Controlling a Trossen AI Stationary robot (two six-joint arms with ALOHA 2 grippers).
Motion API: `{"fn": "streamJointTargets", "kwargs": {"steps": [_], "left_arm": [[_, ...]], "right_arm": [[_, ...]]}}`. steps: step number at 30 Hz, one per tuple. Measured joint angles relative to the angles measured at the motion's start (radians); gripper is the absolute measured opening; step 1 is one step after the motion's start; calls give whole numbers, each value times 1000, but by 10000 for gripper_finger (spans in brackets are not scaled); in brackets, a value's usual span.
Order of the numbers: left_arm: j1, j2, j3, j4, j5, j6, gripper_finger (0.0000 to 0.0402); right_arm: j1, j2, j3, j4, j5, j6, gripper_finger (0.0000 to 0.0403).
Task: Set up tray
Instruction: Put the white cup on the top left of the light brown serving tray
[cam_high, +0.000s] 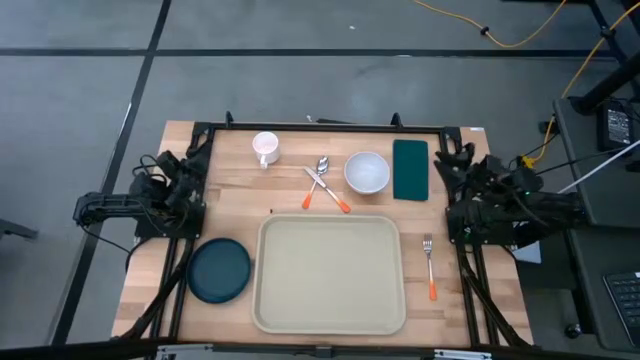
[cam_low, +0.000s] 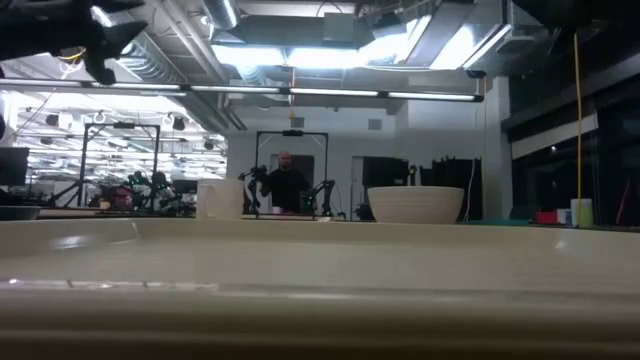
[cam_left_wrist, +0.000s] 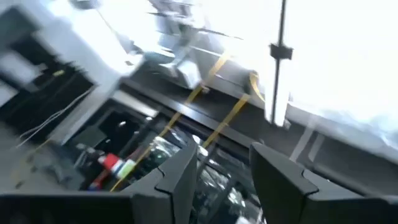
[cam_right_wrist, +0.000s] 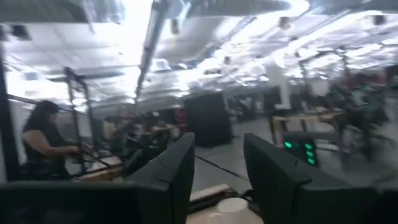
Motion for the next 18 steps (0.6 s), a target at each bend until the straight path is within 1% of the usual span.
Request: {"fn": "streamJointTargets", "kwargs": {"steps": [2,4,7,10,12,14,17,18], "left_arm": [[0,0,0,-10,-55,-38,143],[0,1,0,-15,-86,-64,143],[0,9,32,-24,-94,-75,143],[0,56,117,-46,-72,-66,143],[0,119,222,-123,-34,-56,143],[0,217,358,-257,-3,-48,143],[1,409,597,-521,-12,-24,143],[5,480,678,-610,-34,-12,143]], "right_arm": [[0,43,73,-93,53,26,145],[0,98,148,-187,76,45,145],[0,197,244,-280,79,47,145],[0,299,319,-307,126,36,145],[0,366,360,-315,185,14,145],[-3,426,395,-316,226,-6,145],[-28,506,445,-315,235,-29,145],[-39,528,458,-319,235,-28,145]]}}
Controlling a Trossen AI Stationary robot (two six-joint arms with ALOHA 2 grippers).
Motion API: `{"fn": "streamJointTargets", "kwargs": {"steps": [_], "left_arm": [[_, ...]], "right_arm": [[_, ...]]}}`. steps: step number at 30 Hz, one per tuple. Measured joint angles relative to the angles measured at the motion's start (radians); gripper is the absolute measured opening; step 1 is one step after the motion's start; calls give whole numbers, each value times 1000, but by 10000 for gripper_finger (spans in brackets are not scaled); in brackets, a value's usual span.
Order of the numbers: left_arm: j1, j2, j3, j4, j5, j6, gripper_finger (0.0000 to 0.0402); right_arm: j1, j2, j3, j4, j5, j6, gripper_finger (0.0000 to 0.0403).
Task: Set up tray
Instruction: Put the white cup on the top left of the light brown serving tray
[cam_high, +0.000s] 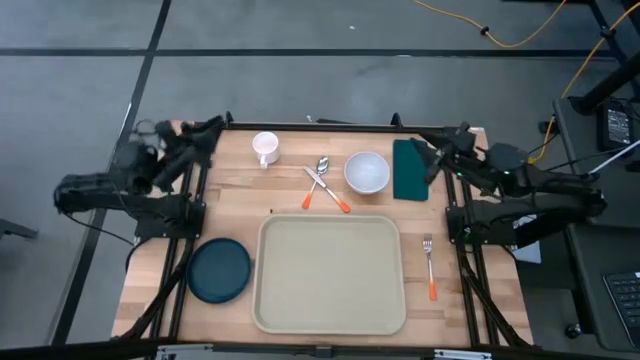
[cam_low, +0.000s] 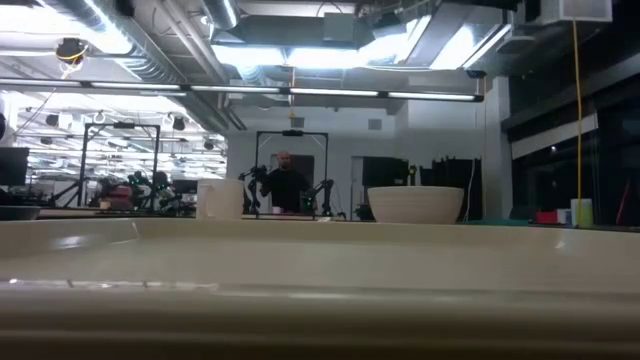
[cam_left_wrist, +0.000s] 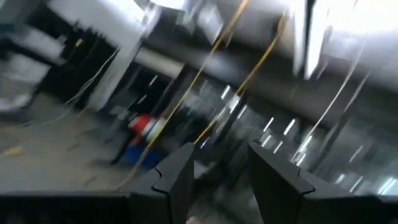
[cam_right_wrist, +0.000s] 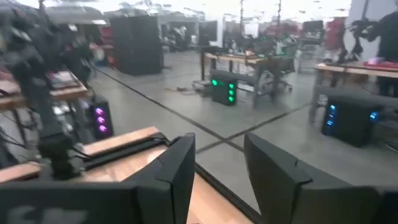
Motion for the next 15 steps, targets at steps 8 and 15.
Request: {"fn": "streamJointTargets", "kwargs": {"steps": [8,15], "left_arm": [[81,480,542,-822,-202,40,143],[104,723,670,-939,-160,171,143]], "right_arm": [[-82,85,59,-222,-68,212,145],[-86,68,62,-211,-221,244,145]]}}
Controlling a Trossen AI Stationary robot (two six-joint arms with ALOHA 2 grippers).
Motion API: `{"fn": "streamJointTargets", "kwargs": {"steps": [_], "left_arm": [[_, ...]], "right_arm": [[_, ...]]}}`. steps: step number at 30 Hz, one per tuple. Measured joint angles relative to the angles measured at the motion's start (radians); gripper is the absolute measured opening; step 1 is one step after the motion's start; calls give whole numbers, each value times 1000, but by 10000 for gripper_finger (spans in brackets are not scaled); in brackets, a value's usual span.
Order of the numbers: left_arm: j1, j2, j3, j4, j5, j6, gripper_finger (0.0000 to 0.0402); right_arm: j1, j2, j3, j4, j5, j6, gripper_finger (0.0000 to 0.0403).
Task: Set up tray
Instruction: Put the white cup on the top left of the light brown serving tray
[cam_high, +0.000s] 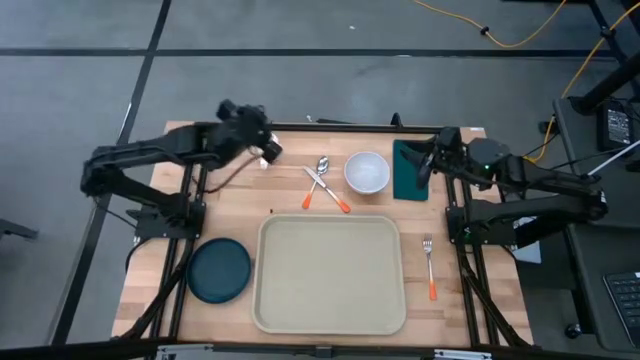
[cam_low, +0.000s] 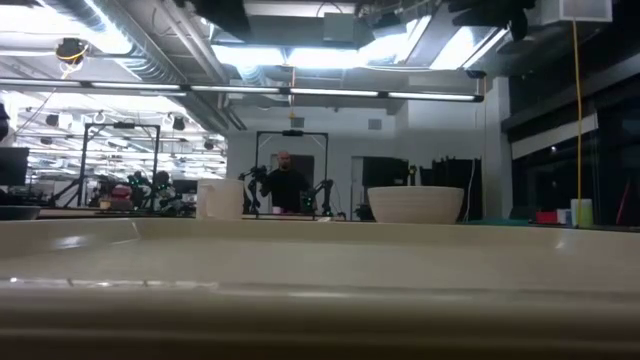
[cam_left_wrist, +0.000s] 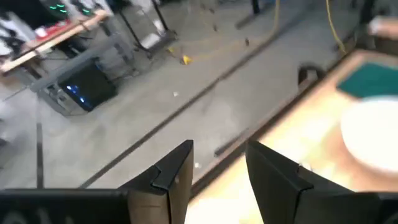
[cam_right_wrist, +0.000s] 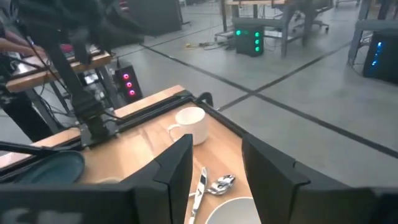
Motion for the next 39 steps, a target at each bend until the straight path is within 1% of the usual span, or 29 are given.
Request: {"fn": "streamJointTargets", "kwargs": {"steps": [4,8,12,14,18,21,23,26,27,32,36,39], "left_arm": [[-14,66,11,-6,26,28,143],[-16,89,12,-7,36,84,143],[15,92,12,-7,32,168,143],[30,92,12,-7,33,177,143],[49,92,12,-31,-25,83,143],[67,92,12,-68,-10,22,143],[101,92,13,-106,74,6,143],[202,101,13,-186,249,-7,143],[237,105,13,-211,291,-2,143],[378,130,13,-233,394,147,143],[456,168,13,-230,561,235,144],[476,212,13,-230,683,295,152]], "right_arm": [[0,-16,0,0,0,18,145],[0,-20,0,-2,0,16,145],[0,-22,0,-1,0,4,145],[0,-22,0,-1,0,-2,145],[0,-22,0,0,0,15,145],[0,-22,0,1,0,24,145],[0,-22,0,1,0,42,145],[0,-22,0,1,0,47,145],[0,-22,0,1,0,47,145],[0,-22,0,1,0,70,145],[0,-22,0,1,0,74,145],[0,-22,0,1,0,92,145]]}}
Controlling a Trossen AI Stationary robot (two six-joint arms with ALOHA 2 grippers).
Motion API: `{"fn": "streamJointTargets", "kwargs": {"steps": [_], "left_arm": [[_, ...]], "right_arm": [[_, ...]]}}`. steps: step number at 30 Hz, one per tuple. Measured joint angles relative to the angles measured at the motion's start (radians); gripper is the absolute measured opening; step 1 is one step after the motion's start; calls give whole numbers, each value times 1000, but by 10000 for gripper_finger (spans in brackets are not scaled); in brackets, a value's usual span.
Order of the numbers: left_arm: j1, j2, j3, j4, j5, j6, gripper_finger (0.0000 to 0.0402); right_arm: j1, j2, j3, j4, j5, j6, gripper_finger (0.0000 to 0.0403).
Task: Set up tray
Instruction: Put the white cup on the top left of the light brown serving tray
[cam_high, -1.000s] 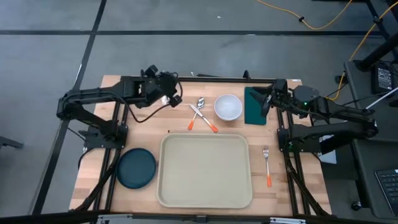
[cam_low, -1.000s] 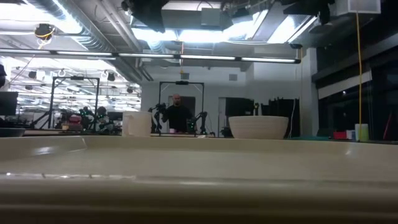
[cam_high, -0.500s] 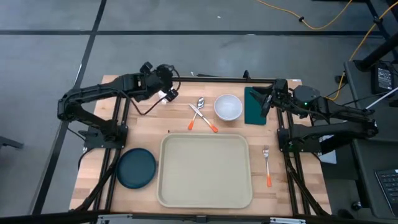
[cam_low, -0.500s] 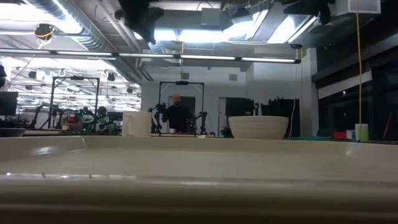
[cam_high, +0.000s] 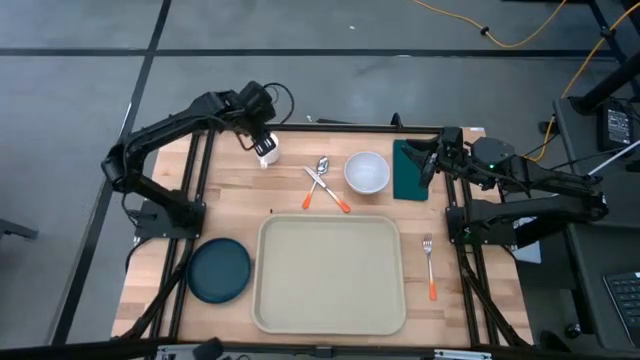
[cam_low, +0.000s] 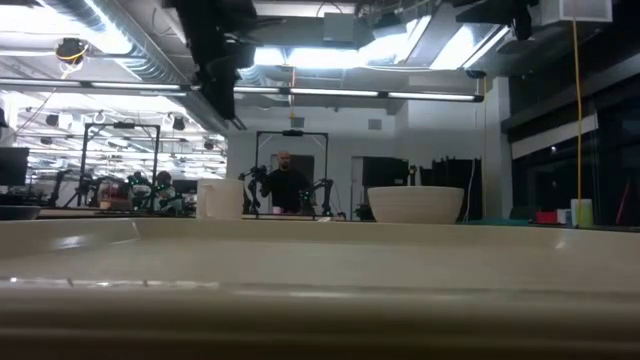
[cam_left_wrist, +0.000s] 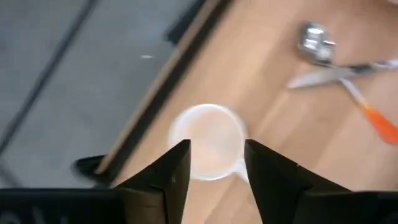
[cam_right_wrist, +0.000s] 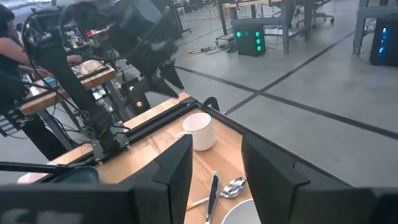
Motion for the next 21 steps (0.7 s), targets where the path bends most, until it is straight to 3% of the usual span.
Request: {"fn": "streamJointTargets", "kwargs": {"steps": [3,11,21], "left_arm": [[-2,67,0,0,56,60,173],[0,222,0,0,36,96,244],[12,264,-5,13,31,99,252]], "right_arm": [[0,0,0,0,0,4,145],[0,0,0,0,-8,4,145],[0,1,-1,-14,-8,-16,145]]}}
